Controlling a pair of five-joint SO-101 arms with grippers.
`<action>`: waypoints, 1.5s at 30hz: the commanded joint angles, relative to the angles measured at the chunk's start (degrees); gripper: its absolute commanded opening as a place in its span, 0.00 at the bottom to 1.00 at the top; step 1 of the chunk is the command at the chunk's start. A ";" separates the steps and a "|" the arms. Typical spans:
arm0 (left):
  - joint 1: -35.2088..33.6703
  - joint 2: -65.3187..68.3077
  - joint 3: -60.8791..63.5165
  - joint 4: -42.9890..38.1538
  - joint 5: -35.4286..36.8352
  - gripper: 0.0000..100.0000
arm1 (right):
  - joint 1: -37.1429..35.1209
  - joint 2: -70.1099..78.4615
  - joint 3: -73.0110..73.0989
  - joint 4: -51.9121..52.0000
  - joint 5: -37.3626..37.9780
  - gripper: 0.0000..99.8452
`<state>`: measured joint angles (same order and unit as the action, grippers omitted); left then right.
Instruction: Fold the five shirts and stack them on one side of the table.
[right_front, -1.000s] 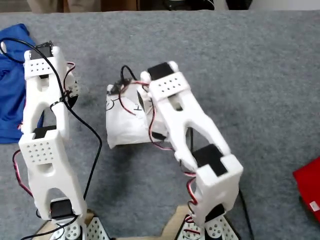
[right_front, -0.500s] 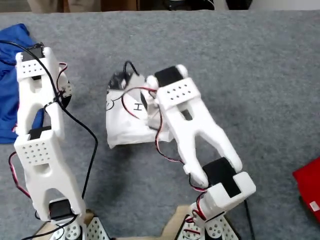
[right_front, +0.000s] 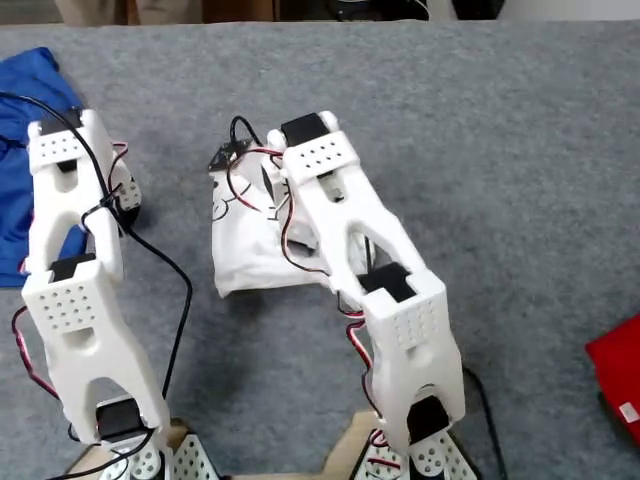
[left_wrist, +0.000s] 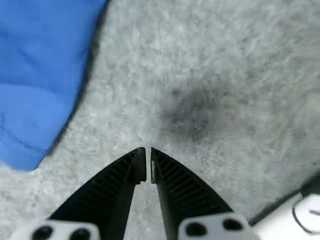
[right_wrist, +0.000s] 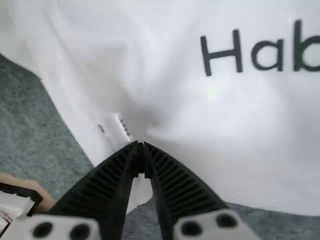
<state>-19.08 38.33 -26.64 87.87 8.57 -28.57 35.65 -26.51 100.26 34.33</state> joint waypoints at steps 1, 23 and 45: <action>-0.09 -0.40 1.58 -3.25 0.35 0.04 | -0.57 -0.31 -2.95 2.02 0.18 0.01; 0.79 -0.57 1.58 -3.34 0.00 0.04 | 4.62 -16.48 19.47 -14.86 0.44 0.01; 11.25 -11.65 4.57 12.84 -2.02 0.04 | 9.10 29.41 -50.86 -9.41 6.15 0.01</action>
<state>-10.37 32.79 -24.18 99.91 7.25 -19.08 60.53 -62.73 89.19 40.04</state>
